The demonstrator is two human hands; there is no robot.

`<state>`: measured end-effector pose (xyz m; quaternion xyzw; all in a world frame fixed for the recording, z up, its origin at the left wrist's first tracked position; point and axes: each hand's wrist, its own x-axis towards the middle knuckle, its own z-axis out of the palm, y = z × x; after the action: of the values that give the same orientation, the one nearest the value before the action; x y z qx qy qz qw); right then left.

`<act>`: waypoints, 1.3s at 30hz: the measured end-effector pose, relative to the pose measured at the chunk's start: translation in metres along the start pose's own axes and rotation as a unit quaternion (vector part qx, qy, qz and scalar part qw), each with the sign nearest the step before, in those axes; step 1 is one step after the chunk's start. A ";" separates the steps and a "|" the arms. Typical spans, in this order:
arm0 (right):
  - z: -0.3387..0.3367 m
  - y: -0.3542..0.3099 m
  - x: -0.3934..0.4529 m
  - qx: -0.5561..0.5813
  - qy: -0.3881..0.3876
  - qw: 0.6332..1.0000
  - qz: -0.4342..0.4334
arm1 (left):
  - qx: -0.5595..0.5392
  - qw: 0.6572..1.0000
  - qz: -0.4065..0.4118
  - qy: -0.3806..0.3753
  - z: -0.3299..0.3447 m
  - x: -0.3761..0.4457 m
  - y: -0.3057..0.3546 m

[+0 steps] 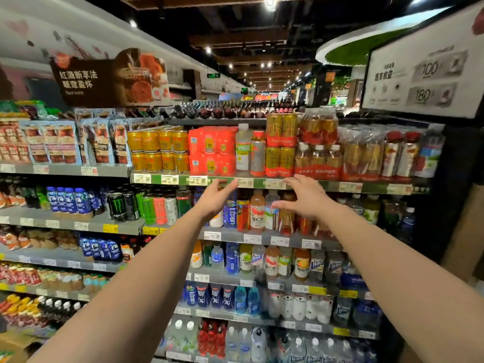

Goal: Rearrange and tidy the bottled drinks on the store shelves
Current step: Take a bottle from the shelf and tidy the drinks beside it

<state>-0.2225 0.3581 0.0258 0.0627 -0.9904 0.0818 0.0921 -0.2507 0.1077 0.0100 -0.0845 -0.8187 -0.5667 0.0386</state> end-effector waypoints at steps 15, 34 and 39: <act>0.027 0.002 0.132 0.018 0.091 0.995 -0.035 | 0.008 0.999 0.029 0.029 0.020 0.124 -0.019; 0.029 -0.086 0.331 0.085 0.273 0.955 0.081 | -0.177 0.975 0.136 0.010 -0.075 0.294 -0.029; 0.018 -0.079 0.361 0.087 0.202 0.970 0.107 | -0.208 0.969 0.133 0.020 -0.086 0.320 -0.029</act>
<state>-0.5670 0.2384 0.0894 -0.0534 -0.9415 0.1879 0.2747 -0.5732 0.0472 0.0648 -0.1878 -0.6630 -0.7160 0.1116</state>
